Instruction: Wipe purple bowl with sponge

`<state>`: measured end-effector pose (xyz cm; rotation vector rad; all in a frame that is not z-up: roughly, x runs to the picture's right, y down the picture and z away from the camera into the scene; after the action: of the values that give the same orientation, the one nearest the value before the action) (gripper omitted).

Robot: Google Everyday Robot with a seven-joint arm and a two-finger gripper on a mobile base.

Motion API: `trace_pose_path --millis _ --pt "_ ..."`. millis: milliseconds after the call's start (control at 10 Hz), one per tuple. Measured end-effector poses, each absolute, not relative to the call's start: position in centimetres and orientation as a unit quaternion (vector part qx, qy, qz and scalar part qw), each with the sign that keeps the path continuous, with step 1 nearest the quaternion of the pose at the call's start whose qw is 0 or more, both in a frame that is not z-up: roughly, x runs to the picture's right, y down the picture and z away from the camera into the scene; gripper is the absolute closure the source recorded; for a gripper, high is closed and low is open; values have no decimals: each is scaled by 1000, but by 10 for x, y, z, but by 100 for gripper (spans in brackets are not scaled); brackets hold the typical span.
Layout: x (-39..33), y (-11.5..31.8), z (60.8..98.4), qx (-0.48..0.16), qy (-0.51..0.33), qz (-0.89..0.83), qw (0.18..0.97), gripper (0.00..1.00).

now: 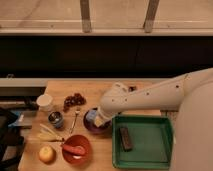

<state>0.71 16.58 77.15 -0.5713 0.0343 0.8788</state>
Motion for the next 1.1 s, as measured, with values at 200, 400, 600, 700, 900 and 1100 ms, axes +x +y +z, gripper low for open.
trace_pose_path --millis 200,400,600,700,900,1100 --pt "17 164 769 -264 23 429 864 100" --pt "20 148 780 -255 22 435 863 100" --pt "0 138 789 -256 11 422 870 100" --pt "-14 135 793 -260 5 412 873 100" --pt "-28 143 796 -265 6 400 877 100" --pt "-22 156 793 -268 14 410 872 100"
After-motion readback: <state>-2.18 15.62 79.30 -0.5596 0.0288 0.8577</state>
